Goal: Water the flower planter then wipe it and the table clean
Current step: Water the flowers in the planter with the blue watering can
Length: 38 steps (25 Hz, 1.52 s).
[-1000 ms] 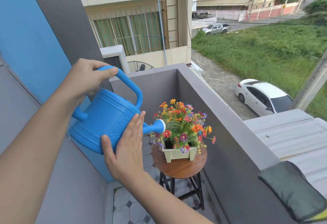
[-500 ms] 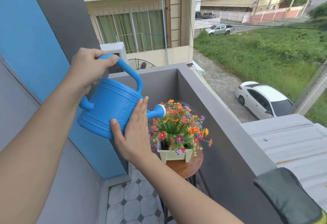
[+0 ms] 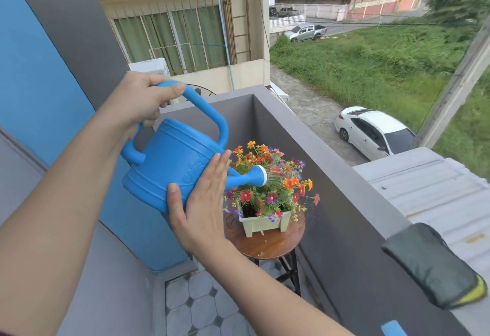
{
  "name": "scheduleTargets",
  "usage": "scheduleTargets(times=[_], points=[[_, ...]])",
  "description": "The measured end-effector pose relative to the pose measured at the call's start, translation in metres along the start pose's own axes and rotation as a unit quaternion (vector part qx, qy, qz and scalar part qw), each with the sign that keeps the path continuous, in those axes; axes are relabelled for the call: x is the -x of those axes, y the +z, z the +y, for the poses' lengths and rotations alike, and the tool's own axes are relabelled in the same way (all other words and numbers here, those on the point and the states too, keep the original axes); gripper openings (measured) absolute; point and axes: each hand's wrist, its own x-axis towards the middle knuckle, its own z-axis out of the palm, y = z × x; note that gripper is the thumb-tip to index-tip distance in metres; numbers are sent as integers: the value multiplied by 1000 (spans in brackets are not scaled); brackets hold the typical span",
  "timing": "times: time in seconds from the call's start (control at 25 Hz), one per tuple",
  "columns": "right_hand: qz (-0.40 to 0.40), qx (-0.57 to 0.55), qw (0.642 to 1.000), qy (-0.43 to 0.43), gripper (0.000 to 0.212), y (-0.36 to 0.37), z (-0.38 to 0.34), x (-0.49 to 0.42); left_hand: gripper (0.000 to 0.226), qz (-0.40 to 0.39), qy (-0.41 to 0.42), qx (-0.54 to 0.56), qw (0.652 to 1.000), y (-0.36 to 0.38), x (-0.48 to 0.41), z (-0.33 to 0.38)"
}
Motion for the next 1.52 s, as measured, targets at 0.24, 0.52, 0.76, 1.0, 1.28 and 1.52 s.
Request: scheduleTargets(times=[0.24, 0.52, 0.76, 1.0, 1.28, 1.52], points=[[22, 24, 999, 23, 88, 36, -14, -9, 16, -44, 32, -17, 998, -21, -22, -8], [47, 32, 997, 51, 79, 78, -36, 11, 19, -128, 54, -21, 990, -46, -27, -27], [90, 63, 992, 58, 88, 85, -35, -9, 18, -117, 93, 19, 989, -51, -33, -29], [68, 82, 994, 33, 93, 99, -44, -23, 22, -57, 113, 13, 992, -75, -41, -38], [70, 48, 994, 67, 86, 121, -67, 1, 16, -122, 84, -7, 989, -90, -36, -41], [118, 60, 990, 51, 89, 99, -54, -10, 19, -111, 94, 33, 989, -73, -36, -32]])
